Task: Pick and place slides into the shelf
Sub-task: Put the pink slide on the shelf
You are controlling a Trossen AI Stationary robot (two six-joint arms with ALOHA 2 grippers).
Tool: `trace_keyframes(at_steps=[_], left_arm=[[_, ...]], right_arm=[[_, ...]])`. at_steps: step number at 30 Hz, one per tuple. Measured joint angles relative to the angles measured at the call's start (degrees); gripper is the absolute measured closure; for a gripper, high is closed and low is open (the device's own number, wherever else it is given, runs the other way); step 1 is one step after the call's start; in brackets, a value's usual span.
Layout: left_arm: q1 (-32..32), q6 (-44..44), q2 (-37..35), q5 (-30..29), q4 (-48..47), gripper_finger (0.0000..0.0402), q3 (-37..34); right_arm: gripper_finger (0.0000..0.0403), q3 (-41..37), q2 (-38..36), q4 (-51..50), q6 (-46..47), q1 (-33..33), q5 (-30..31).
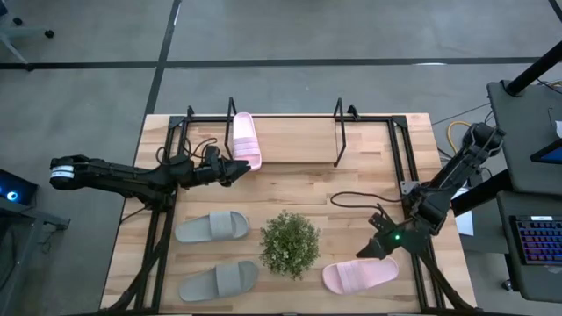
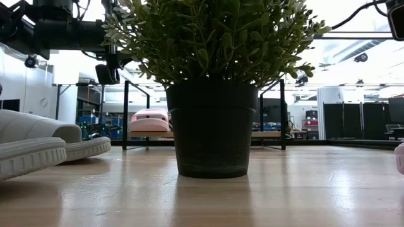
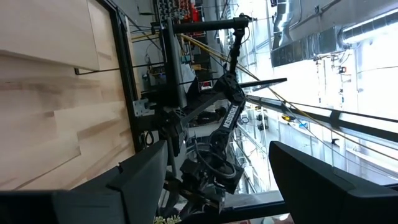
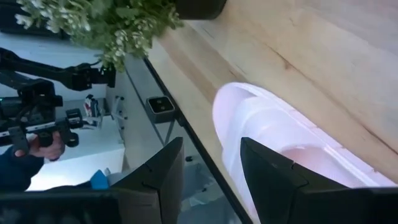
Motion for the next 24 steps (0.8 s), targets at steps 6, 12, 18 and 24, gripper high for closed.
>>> trace_keyframes(at_steps=[6, 12, 18, 24], left_arm=[[0.0, 0.0, 0.0, 0.0, 0.0, 0.0136, 0.0], [0.0, 0.0, 0.0, 0.0, 0.0, 0.0136, 0.0], [0.0, -0.1, 0.0, 0.0, 0.0, 0.0136, 0.0], [0.0, -0.4, 0.0, 0.0, 0.0, 0.0136, 0.0]], right_arm=[[0.0252, -0.2, 3.8, 0.0, 3.6, 2.3, -0.4], [0.0252, -0.2, 9.0, 3.5, 7.2, 4.9, -0.6], [0.0252, -0.2, 14.4, 10.0, 9.1, 6.0, -0.6], [0.0252, 0.2, 19.4, 15.6, 8.8, 6.0, 0.8]])
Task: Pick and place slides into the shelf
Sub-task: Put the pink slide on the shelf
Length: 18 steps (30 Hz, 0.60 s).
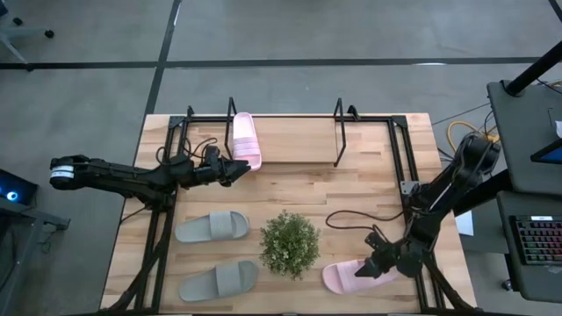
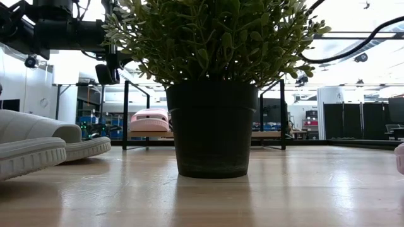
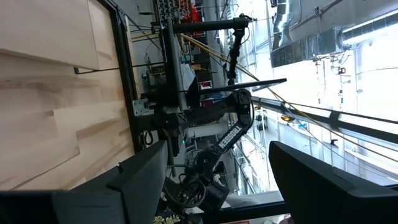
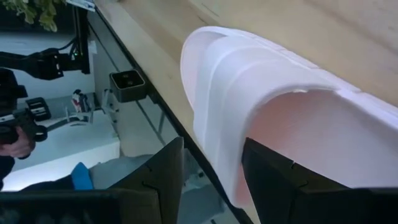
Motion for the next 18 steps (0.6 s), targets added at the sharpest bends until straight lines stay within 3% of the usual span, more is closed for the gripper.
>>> trace_keyframes(at_steps=[18], left_arm=[[0.0, 0.0, 0.0, 0.0, 0.0, 0.0136, 0.0]], right_arm=[[0.0265, 0.0, 2.2, 3.9, -0.6, 0.0, 0.0]])
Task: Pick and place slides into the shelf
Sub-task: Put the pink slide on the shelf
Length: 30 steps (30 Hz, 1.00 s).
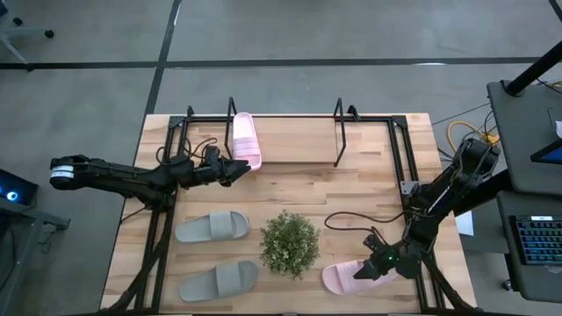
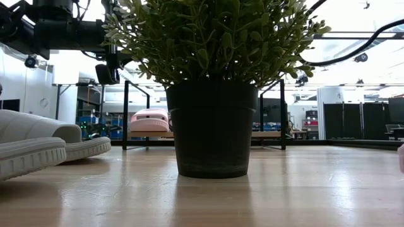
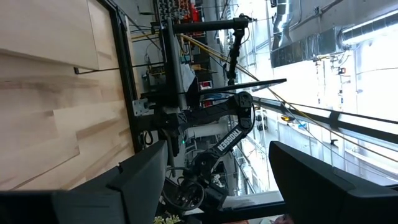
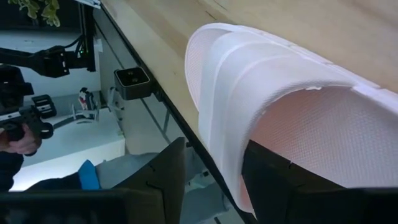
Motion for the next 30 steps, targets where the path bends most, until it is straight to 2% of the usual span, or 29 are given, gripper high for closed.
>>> trace_keyframes(at_steps=[17, 30], left_arm=[[0.2, -1.2, 0.0, -1.8, 0.0, 0.0136, 0.0], [0.2, -1.2, 0.0, -1.8, 0.0, 0.0136, 0.0]], right_arm=[[0.0388, -0.2, 0.0, -0.2, 1.1, 0.0, -1.5], [0.0393, -0.7, -0.1, -0.3, 2.1, 0.0, -1.5]])
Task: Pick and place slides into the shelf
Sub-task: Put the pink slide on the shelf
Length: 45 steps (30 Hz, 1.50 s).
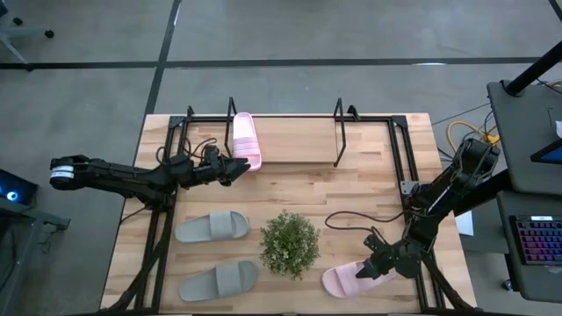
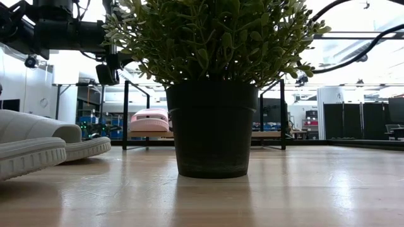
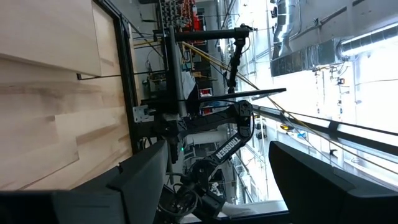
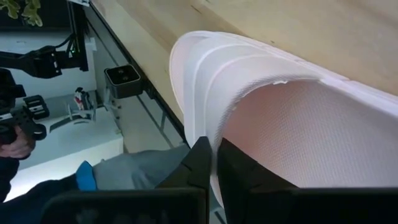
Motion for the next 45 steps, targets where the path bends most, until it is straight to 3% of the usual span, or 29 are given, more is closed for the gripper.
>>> trace_keyframes(at_steps=[12, 28, 45], left_arm=[[0.0, -0.3, 0.5, 0.0, -0.1, 0.0136, 0.0], [0.0, -0.3, 5.5, 0.5, 3.2, 0.0136, 0.0], [0.0, -2.3, 10.9, 2.5, 5.3, 0.0136, 2.7]], right_arm=[[0.0394, 0.1, -4.5, -4.9, -2.8, 0.0, 0.0], [0.0394, 2.3, -21.9, -31.4, -4.6, -0.7, 2.6], [0.0394, 3.5, -38.0, -42.5, -20.4, -12.6, 0.7]])
